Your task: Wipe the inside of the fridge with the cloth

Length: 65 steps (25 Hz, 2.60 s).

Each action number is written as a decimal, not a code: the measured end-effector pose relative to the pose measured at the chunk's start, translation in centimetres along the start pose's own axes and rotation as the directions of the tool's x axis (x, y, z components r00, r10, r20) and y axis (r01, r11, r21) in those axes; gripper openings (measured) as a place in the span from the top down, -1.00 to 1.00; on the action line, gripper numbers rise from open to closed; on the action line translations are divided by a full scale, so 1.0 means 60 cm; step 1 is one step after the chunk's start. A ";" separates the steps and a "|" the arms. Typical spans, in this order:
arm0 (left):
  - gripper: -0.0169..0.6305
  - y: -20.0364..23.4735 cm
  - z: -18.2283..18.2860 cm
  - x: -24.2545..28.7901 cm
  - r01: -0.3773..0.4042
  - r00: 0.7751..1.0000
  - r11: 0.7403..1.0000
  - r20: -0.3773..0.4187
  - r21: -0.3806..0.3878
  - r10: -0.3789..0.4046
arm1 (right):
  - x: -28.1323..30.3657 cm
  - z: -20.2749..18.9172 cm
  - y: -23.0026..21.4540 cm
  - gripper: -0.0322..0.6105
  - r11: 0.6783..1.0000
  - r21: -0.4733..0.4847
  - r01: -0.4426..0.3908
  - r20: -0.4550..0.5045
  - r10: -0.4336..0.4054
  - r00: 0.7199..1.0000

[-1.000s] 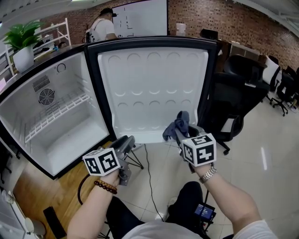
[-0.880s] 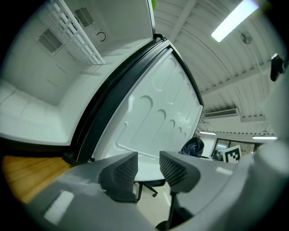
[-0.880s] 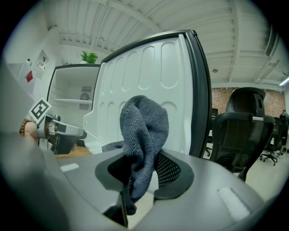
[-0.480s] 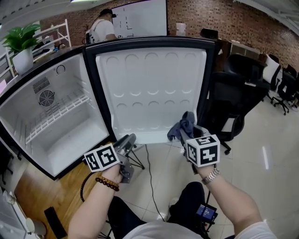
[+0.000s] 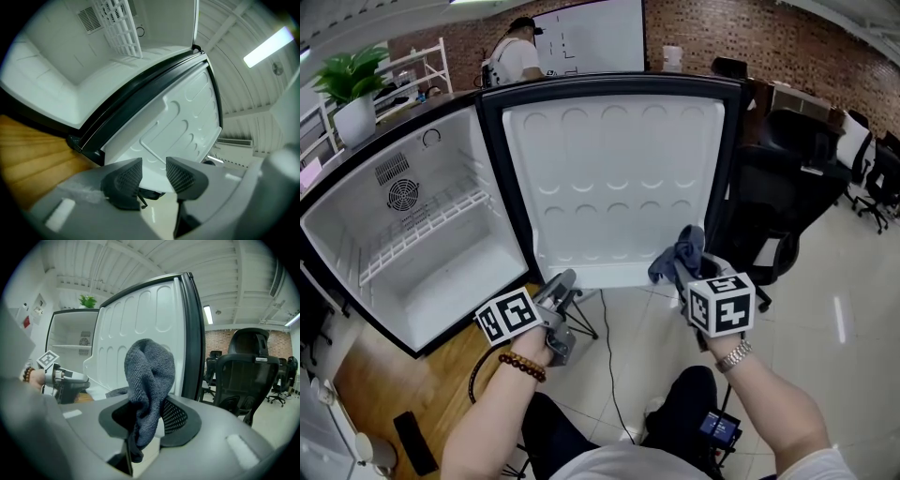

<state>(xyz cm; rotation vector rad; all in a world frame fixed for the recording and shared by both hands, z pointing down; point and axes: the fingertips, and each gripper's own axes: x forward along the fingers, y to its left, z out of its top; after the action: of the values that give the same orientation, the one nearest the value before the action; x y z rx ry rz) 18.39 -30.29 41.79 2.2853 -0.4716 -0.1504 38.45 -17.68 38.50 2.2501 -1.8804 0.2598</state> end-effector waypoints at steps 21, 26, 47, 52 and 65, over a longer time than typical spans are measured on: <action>0.70 -0.072 0.032 -0.039 0.227 0.972 0.974 0.066 0.010 -0.227 | -0.082 0.071 0.114 0.51 0.986 -0.027 -0.167 0.131 0.169 0.977; 0.72 -0.090 0.055 -0.037 0.261 0.962 0.965 0.081 0.016 -0.262 | -0.070 0.108 0.180 0.51 0.972 -0.060 -0.226 0.162 0.233 0.959; 0.79 -0.106 0.088 -0.015 0.332 0.942 0.940 0.081 -0.077 -0.326 | 0.052 0.193 0.342 0.51 0.936 -0.072 -0.345 0.176 0.352 0.919; 0.79 -0.110 0.088 -0.015 0.338 0.940 0.938 0.075 -0.075 -0.333 | 0.062 0.185 0.333 0.51 0.942 -0.066 -0.328 0.170 0.334 0.927; 0.79 -0.105 0.091 -0.012 0.310 0.949 0.948 0.083 -0.076 -0.303 | 0.041 0.162 0.262 0.51 0.968 -0.107 -0.229 0.176 0.245 0.953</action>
<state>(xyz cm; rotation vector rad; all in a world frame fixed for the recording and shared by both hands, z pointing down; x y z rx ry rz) 18.18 -29.81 33.47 2.2587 -0.1371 -0.4000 23.51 -25.26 30.37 2.0551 -2.2166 0.0000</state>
